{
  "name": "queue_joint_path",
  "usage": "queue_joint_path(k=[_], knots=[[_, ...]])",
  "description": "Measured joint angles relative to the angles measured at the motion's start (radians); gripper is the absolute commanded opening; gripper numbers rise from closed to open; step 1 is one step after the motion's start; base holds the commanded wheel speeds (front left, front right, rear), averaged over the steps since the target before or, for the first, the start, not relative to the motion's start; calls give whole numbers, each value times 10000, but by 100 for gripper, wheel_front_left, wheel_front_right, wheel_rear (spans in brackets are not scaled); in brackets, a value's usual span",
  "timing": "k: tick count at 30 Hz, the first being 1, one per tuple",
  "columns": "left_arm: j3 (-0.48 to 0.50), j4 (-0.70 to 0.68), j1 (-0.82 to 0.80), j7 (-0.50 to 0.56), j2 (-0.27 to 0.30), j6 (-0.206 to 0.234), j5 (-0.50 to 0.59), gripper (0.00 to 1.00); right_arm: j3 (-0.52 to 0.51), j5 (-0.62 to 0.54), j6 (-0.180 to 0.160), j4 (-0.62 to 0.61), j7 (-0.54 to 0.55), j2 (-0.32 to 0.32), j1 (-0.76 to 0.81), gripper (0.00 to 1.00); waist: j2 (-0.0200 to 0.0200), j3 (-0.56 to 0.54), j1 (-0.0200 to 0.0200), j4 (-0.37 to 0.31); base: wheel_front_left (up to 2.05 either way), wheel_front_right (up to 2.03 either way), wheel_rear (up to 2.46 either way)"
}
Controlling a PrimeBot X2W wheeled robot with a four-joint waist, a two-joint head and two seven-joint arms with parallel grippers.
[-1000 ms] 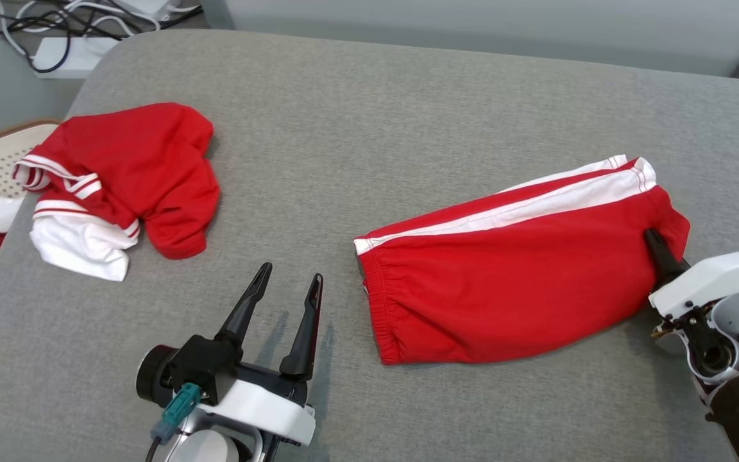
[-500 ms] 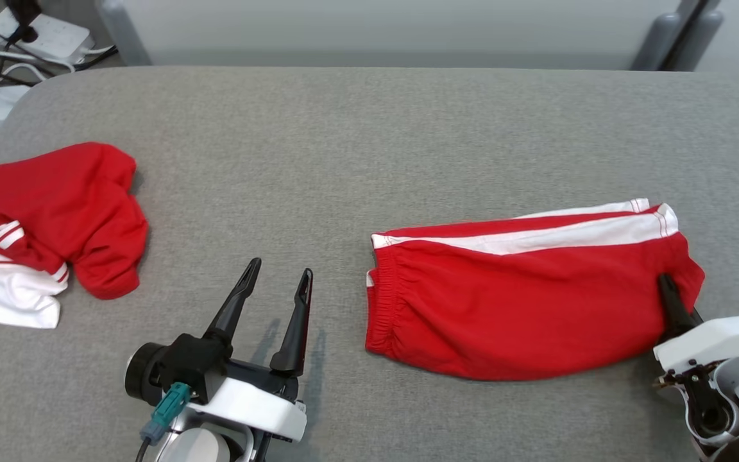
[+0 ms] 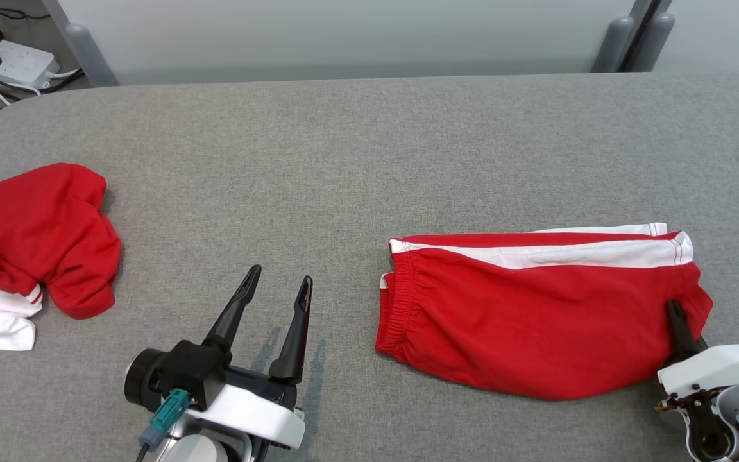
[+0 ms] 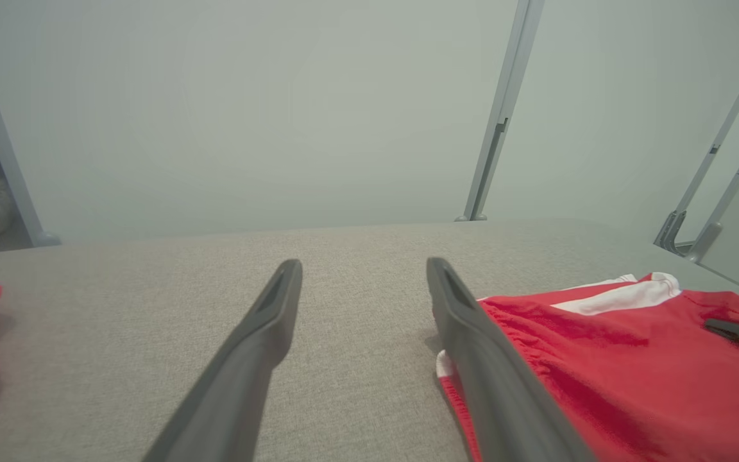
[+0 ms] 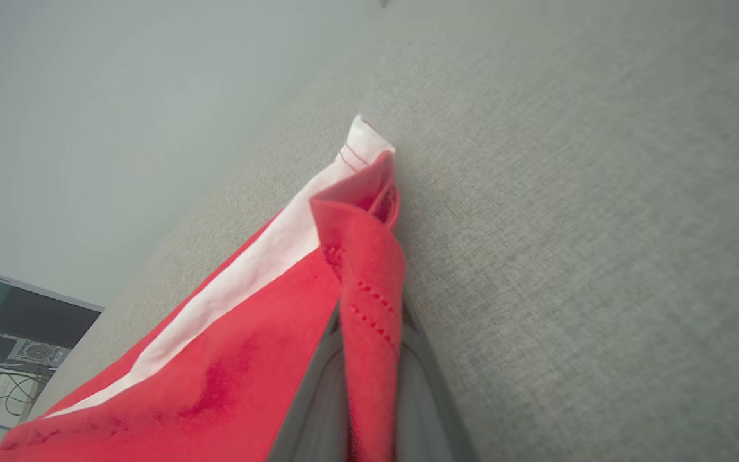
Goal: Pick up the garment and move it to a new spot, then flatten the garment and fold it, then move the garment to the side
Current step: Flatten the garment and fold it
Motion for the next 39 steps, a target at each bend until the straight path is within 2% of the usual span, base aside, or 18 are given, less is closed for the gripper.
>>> queue_joint_path(k=[4, 5, 6, 7, 8, 12, 18, 24, 33, 39], knots=[[-6, 12, 0, 0, 2, -10, 4, 100, -58, -59, 0, 77, 0, 90, 32, 0, 0, -39, 0, 39, 0, 0, 0], [-2, 17, 0, 0, 2, -10, 17, 100, -77, -59, 0, 96, 0, 104, 33, 8, 0, -52, 0, 44, 0, 0, 0], [0, 23, 1, 0, 2, -10, 36, 100, -98, -59, 0, 121, 0, 119, 33, 42, 0, -71, 0, 46, 0, 0, 0], [6, 27, 2, 0, 0, -10, 67, 100, -140, -61, 0, 151, 0, 138, 33, 92, 0, -89, 0, 44, 0, 0, 0], [10, 31, 6, 0, 2, -10, 77, 100, -190, -86, 0, 205, 0, 153, 33, 100, 0, -109, 0, 40, 0, 0, 0], [33, 27, 40, 0, 2, -10, 86, 100, -316, -464, 0, 316, 0, 130, 80, 100, 0, -184, 0, -15, 0, 0, 0], [142, -6, 306, 0, 6, -10, 102, 100, -656, -2372, 0, -31, 0, 59, 630, 100, 0, -258, 0, -337, 0, 0, 0], [134, 0, 408, 0, 6, -10, 119, 100, -1037, -3227, 0, -263, 0, 472, 1233, 100, 0, -437, 0, -545, 0, 0, 0], [81, 25, 408, 0, 4, -13, 249, 100, -1337, -3277, 0, -397, 2, 788, 1489, 100, 0, -538, 0, -566, 0, 0, 0], [79, 31, 408, 0, 6, -15, 282, 100, -1603, -2546, 0, -711, 130, 1037, 1497, 100, 0, -528, 0, -416, 0, 0, 0]])
